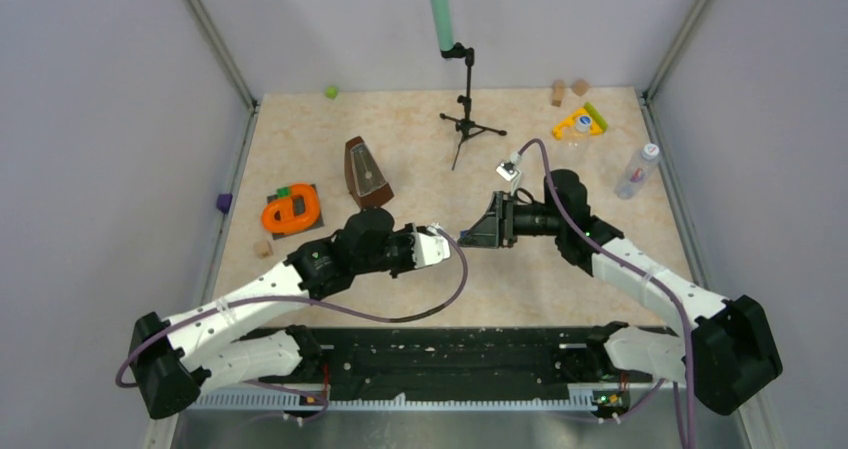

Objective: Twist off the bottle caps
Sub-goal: Unscrew the bottle cap from the plastic bottle.

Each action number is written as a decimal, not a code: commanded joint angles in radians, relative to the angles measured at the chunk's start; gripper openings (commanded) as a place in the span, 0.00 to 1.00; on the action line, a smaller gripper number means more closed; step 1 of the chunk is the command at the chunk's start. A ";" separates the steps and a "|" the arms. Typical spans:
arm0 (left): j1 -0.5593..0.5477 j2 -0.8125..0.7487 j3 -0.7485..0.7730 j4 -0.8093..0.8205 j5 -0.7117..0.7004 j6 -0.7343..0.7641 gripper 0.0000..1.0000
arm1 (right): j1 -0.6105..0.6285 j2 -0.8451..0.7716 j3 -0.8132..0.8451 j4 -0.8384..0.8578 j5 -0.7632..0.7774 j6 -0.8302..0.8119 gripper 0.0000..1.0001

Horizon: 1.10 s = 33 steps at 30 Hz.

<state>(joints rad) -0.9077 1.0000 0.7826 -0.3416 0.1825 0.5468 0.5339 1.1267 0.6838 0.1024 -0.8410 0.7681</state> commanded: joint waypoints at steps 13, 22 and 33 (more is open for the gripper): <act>-0.002 -0.011 0.034 0.034 0.023 -0.015 0.00 | 0.011 -0.038 0.022 0.031 0.046 0.014 0.44; -0.002 -0.011 0.032 0.038 0.014 -0.027 0.00 | 0.011 -0.037 0.017 0.042 0.025 0.021 0.23; -0.001 0.009 0.024 0.088 0.008 -0.091 0.69 | 0.011 -0.053 0.010 0.062 -0.001 0.033 0.00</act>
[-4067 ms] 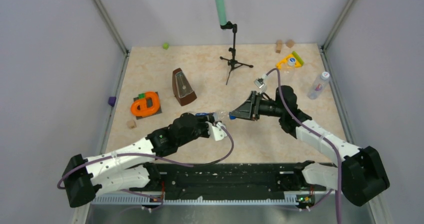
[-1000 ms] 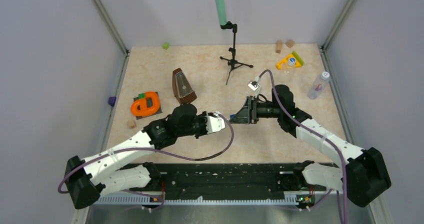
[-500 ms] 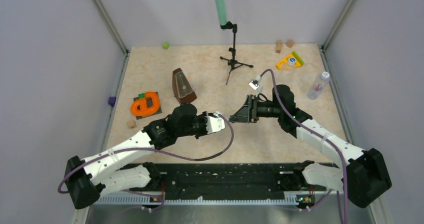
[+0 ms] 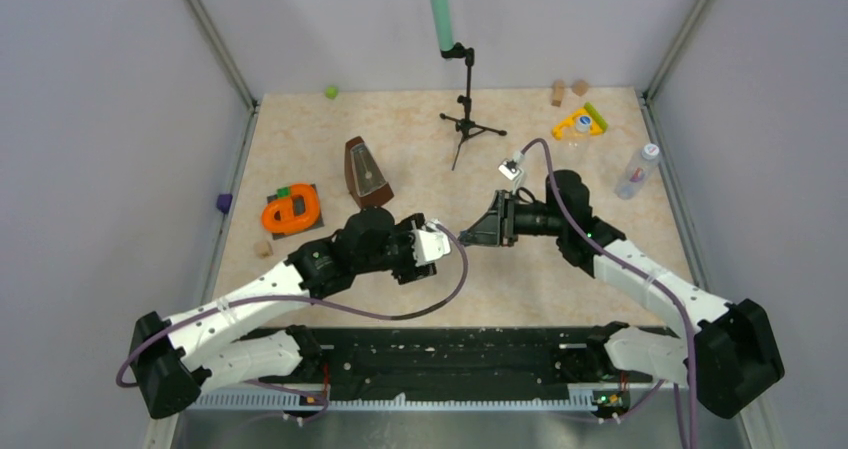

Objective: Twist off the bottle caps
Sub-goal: Unscrew the bottle cap from the plastic bottle.

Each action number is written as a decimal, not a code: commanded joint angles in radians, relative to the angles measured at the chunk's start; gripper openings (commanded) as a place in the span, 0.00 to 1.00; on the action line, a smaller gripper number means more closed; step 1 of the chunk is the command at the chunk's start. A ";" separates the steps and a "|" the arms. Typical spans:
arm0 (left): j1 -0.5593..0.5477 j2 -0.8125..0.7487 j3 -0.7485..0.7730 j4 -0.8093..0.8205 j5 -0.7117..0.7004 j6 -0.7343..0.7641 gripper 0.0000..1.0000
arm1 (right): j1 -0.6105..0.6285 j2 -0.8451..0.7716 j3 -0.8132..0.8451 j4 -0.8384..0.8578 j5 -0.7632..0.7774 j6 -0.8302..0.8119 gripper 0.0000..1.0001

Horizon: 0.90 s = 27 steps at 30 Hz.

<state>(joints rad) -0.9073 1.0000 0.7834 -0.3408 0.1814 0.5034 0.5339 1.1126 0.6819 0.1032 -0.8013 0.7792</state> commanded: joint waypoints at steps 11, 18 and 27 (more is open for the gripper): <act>0.095 0.023 0.044 0.040 0.216 -0.041 0.98 | 0.011 -0.045 0.023 0.056 -0.096 -0.001 0.00; 0.127 0.115 0.164 -0.148 0.179 -0.036 0.91 | 0.011 -0.039 0.031 0.052 -0.105 -0.010 0.00; 0.127 0.137 0.196 -0.177 0.186 -0.010 0.31 | 0.011 -0.038 0.032 0.046 -0.100 -0.014 0.00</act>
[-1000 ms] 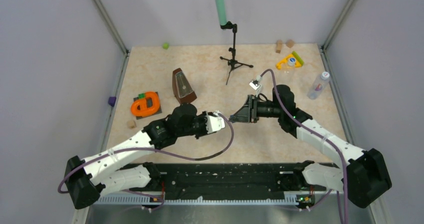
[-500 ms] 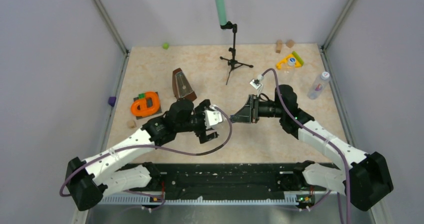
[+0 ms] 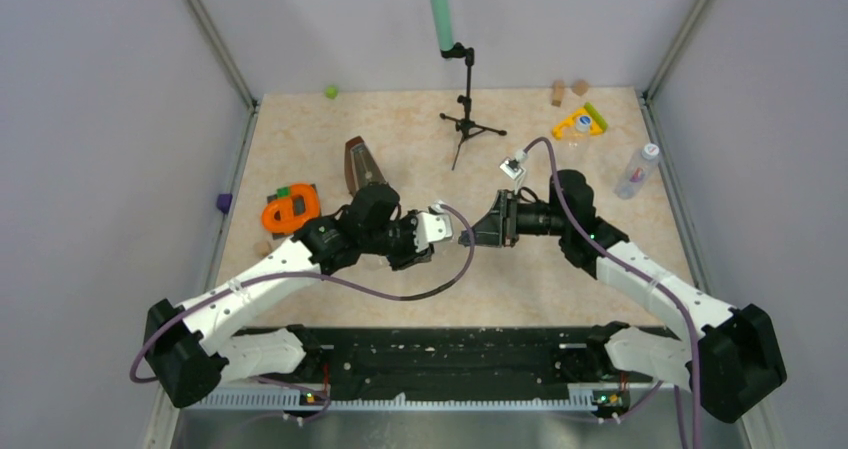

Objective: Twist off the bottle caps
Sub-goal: Unscrew the bottle cap from the plastic bottle.

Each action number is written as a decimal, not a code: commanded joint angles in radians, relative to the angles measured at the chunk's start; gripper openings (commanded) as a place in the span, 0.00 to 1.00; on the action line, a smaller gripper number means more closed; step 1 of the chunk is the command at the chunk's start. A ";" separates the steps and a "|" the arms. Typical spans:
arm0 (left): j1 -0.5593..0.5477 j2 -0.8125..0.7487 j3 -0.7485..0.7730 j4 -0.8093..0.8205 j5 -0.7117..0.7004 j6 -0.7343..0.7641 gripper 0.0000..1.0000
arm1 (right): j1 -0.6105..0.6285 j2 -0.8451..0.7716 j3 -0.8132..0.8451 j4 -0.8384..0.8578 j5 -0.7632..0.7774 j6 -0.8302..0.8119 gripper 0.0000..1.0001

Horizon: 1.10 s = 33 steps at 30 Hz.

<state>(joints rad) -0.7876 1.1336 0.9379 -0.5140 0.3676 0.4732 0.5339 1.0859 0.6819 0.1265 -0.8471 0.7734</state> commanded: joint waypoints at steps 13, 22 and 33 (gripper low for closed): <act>0.007 0.015 0.031 0.012 0.053 -0.035 0.00 | 0.011 0.008 0.028 0.036 -0.040 -0.005 0.00; 0.007 0.000 0.039 0.051 0.084 -0.040 0.00 | 0.011 0.013 0.027 0.027 -0.014 -0.004 0.00; -0.035 -0.103 -0.055 0.092 -0.067 0.136 0.00 | 0.010 -0.063 0.032 -0.017 0.099 0.001 0.65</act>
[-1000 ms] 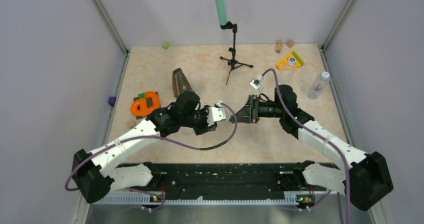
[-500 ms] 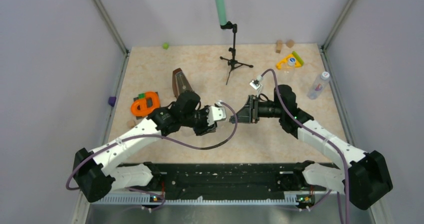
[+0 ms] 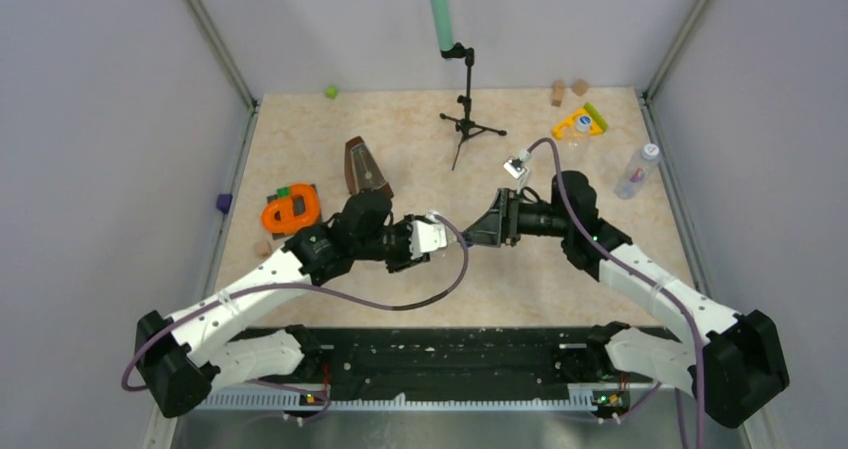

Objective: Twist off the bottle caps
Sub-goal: Unscrew the bottle cap from the plastic bottle.

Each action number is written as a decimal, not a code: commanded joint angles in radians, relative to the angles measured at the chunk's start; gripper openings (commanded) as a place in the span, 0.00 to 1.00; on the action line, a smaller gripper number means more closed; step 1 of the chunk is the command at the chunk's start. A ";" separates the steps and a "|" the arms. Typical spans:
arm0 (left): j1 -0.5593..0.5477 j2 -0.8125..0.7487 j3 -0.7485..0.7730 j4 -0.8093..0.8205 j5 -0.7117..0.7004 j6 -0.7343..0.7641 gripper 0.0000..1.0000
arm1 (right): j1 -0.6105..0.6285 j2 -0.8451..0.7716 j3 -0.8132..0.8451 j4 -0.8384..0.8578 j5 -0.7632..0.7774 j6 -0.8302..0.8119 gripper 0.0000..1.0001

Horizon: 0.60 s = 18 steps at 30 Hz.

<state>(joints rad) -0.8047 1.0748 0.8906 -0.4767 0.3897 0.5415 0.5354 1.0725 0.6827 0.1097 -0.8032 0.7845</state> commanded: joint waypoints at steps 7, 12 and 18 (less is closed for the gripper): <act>-0.065 -0.085 -0.060 0.117 -0.299 0.185 0.00 | 0.008 -0.065 0.004 0.039 0.040 0.045 0.49; -0.080 -0.093 -0.066 0.152 -0.362 0.221 0.00 | 0.008 -0.069 -0.024 0.097 0.009 0.085 0.44; -0.086 -0.099 -0.072 0.166 -0.356 0.241 0.00 | 0.008 -0.040 -0.026 0.124 -0.015 0.096 0.44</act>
<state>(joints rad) -0.8860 0.9993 0.8261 -0.3840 0.0639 0.7551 0.5350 1.0294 0.6613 0.1619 -0.7795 0.8555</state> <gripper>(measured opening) 0.408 0.436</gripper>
